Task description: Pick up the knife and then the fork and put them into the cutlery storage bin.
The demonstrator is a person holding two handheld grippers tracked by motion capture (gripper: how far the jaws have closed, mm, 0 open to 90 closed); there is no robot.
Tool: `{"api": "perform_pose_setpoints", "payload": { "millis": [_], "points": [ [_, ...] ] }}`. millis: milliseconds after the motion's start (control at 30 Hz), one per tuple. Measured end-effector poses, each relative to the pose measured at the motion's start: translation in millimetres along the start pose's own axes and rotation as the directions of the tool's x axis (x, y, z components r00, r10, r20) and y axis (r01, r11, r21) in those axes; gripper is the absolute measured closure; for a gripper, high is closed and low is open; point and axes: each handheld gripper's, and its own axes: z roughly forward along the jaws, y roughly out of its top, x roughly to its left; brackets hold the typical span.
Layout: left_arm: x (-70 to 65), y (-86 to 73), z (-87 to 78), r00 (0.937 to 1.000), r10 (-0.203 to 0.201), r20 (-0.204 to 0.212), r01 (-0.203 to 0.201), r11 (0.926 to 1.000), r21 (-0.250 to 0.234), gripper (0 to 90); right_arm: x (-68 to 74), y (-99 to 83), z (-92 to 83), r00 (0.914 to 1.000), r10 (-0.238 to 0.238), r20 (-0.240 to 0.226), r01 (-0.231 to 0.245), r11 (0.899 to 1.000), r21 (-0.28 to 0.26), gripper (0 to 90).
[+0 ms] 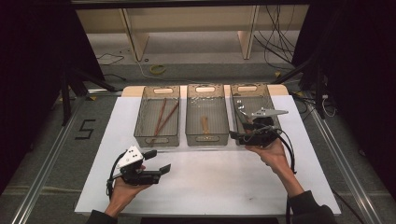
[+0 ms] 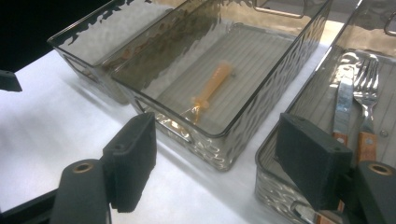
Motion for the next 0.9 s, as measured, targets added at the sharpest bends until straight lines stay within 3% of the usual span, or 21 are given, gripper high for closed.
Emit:
{"api": "perform_pose_setpoints", "payload": {
  "millis": [367,900],
  "points": [
    [-1.8,0.1,-1.1,1.0000,0.006,0.007,-0.006,1.0000,0.002,18.6,6.1,-17.4,-8.3,0.9992,0.006,-0.039,-0.008,0.999,-0.047,28.7],
    [-1.7,-1.0,-3.1,0.9998,-0.001,0.018,0.000,1.0000,0.008,18.5,26.5,-45.8,-14.0,0.9951,-0.043,-0.090,0.034,0.995,-0.093,27.2]
  ]
}}
